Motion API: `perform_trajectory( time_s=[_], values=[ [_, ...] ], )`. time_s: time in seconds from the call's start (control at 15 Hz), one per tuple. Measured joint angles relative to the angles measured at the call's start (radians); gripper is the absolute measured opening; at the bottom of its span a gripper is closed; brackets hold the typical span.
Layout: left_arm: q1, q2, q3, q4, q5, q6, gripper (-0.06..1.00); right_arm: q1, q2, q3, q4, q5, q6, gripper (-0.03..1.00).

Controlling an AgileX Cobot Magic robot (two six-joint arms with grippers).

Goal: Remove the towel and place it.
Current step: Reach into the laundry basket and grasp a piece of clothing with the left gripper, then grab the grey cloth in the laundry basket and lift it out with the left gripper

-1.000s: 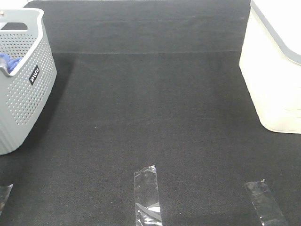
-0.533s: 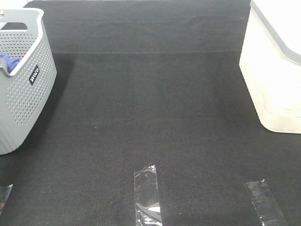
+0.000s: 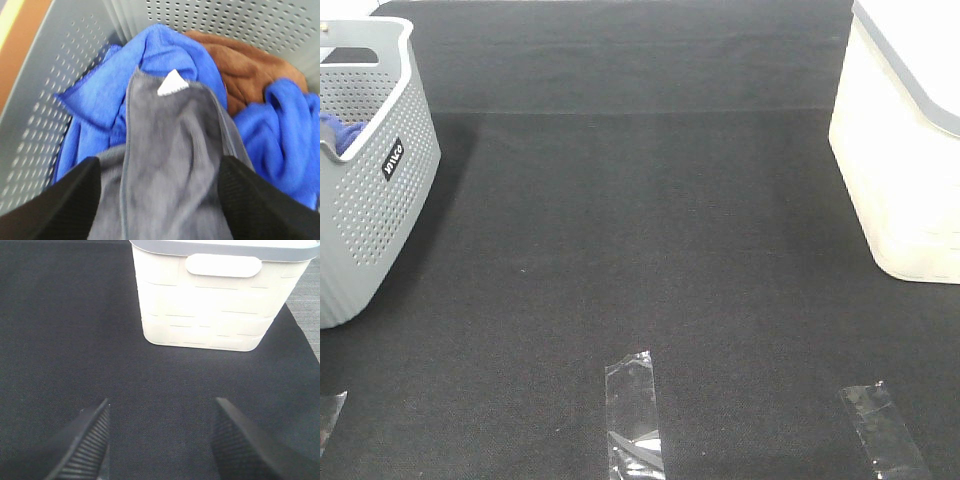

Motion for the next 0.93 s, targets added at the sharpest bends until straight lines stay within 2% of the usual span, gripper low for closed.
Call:
perform_trajectory(
  time_s=[0.2, 0.33, 0.4, 0.67, 0.8, 0.93],
  values=[
    [0.006, 0.154, -0.162, -0.022, 0.004, -0.002, 0.64, 0.000, 0.000, 0.000, 0.000, 0.000, 0.000, 0.57],
    [0.006, 0.255, -0.296, -0.029, 0.064, -0.002, 0.64, 0.000, 0.000, 0.000, 0.000, 0.000, 0.000, 0.57],
    [0.006, 0.255, -0.296, -0.029, 0.064, -0.002, 0.64, 0.000, 0.000, 0.000, 0.000, 0.000, 0.000, 0.57],
    [0.006, 0.378, -0.487, -0.016, 0.211, -0.007, 0.64, 0.000, 0.000, 0.000, 0.000, 0.000, 0.000, 0.57],
    [0.006, 0.411, -0.541, 0.025, 0.291, -0.013, 0.64, 0.000, 0.000, 0.000, 0.000, 0.000, 0.000, 0.57],
    [0.006, 0.419, -0.552, 0.077, 0.320, -0.040, 0.64, 0.000, 0.000, 0.000, 0.000, 0.000, 0.000, 0.57]
  ],
)
